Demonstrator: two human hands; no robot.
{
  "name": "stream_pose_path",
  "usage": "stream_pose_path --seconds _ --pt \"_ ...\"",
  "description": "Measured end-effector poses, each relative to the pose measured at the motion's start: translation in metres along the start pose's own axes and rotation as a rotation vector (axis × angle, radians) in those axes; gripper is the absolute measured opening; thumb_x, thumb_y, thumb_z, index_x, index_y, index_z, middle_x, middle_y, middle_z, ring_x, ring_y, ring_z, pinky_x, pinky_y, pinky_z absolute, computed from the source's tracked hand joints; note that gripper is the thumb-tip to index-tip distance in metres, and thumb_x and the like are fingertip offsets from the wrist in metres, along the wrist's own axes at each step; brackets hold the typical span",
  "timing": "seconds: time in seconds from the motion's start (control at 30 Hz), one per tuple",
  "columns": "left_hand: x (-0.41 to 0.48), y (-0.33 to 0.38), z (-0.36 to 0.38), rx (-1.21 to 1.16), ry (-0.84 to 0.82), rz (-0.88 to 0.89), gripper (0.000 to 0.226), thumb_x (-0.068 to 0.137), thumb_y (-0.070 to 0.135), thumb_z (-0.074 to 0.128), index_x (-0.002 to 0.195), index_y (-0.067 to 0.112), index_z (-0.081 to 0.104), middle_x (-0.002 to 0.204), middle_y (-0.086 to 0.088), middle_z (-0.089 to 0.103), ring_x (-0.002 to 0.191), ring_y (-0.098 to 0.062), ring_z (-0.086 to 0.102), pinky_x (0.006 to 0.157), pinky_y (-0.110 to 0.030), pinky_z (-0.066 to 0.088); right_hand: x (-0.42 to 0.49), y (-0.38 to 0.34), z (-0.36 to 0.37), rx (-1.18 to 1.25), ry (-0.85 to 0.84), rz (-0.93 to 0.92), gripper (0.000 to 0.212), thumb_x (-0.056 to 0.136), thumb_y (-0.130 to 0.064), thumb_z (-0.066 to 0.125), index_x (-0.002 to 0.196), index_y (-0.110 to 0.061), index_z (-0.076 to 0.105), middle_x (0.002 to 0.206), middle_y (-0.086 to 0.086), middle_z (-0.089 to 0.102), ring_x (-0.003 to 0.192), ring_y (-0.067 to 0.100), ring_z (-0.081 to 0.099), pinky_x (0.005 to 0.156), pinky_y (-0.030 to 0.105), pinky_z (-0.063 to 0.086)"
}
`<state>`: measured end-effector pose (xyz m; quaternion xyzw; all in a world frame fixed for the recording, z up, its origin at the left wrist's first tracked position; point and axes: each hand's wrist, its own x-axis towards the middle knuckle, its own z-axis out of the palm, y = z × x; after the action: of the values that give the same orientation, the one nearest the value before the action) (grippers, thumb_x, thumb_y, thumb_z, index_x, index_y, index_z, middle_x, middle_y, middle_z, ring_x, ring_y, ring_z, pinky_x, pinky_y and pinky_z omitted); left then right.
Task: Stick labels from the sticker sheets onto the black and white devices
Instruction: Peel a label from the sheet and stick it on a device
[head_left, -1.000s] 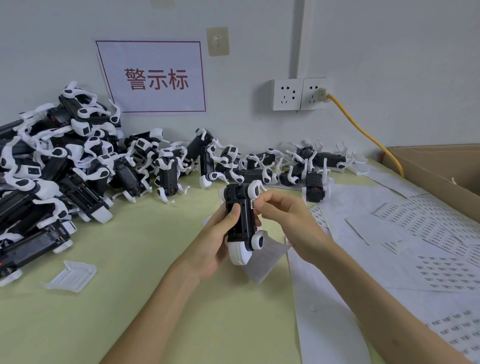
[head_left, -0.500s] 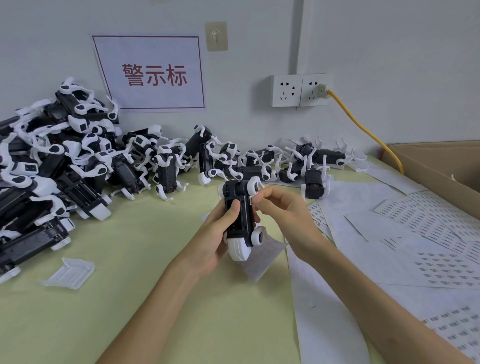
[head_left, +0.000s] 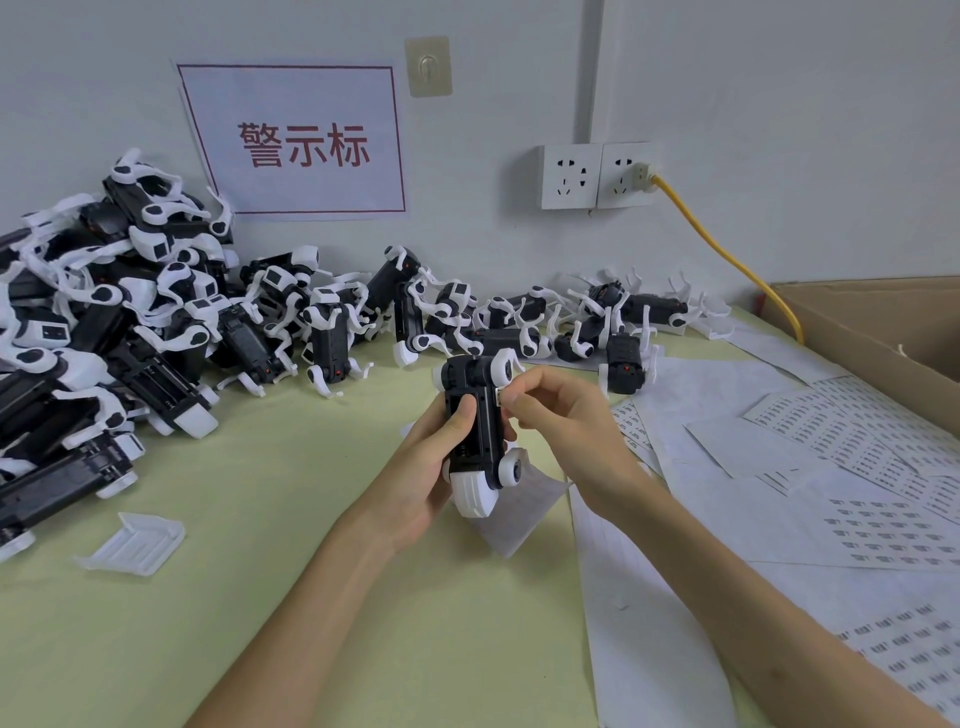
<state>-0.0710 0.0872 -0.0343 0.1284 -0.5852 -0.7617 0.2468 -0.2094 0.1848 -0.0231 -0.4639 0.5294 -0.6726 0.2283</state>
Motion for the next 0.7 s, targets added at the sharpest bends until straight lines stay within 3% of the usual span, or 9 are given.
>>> stream_pose_path --seconds 0.13,0.3,0.57,0.7 --pt "0.0 0.0002 0.001 0.002 -0.006 0.016 0.052 0.082 0.054 0.066 0.121 0.019 0.067 0.101 -0.004 0.071 0.098 -0.018 0.067 0.09 -0.03 0.056 0.0 0.0002 0.0 -0.009 0.003 -0.006 0.015 0.095 0.0 0.064 0.082 -0.007 0.067 0.07 -0.005 0.069 0.067 0.005 0.064 0.069 0.014 0.049" --pt "0.0 -0.0012 -0.0005 0.001 -0.001 0.007 0.038 0.09 0.047 0.059 0.117 0.024 0.071 0.103 -0.004 0.071 0.099 -0.018 0.068 0.091 -0.031 0.056 0.0003 0.0008 -0.0002 -0.016 0.002 -0.003 0.015 0.095 -0.002 0.065 0.081 -0.007 0.067 0.069 -0.004 0.069 0.066 0.007 0.064 0.068 0.014 0.049" --pt "-0.0005 -0.0004 -0.0001 0.006 -0.005 0.006 0.047 0.087 0.05 0.063 0.125 0.023 0.066 0.105 -0.001 0.073 0.102 -0.016 0.07 0.087 -0.027 0.056 0.0005 0.0023 -0.001 -0.037 -0.005 -0.002 0.016 0.096 -0.006 0.067 0.08 -0.008 0.066 0.069 -0.003 0.069 0.067 0.008 0.063 0.068 0.017 0.05" --pt "0.0001 -0.0013 -0.0013 0.023 -0.004 0.0 0.036 0.093 0.045 0.056 0.121 0.026 0.069 0.105 -0.003 0.072 0.101 -0.017 0.068 0.092 -0.031 0.053 0.0009 0.0036 -0.0012 -0.036 -0.005 -0.005 0.016 0.095 -0.007 0.067 0.079 -0.008 0.065 0.07 -0.002 0.07 0.066 0.008 0.064 0.067 0.016 0.05"
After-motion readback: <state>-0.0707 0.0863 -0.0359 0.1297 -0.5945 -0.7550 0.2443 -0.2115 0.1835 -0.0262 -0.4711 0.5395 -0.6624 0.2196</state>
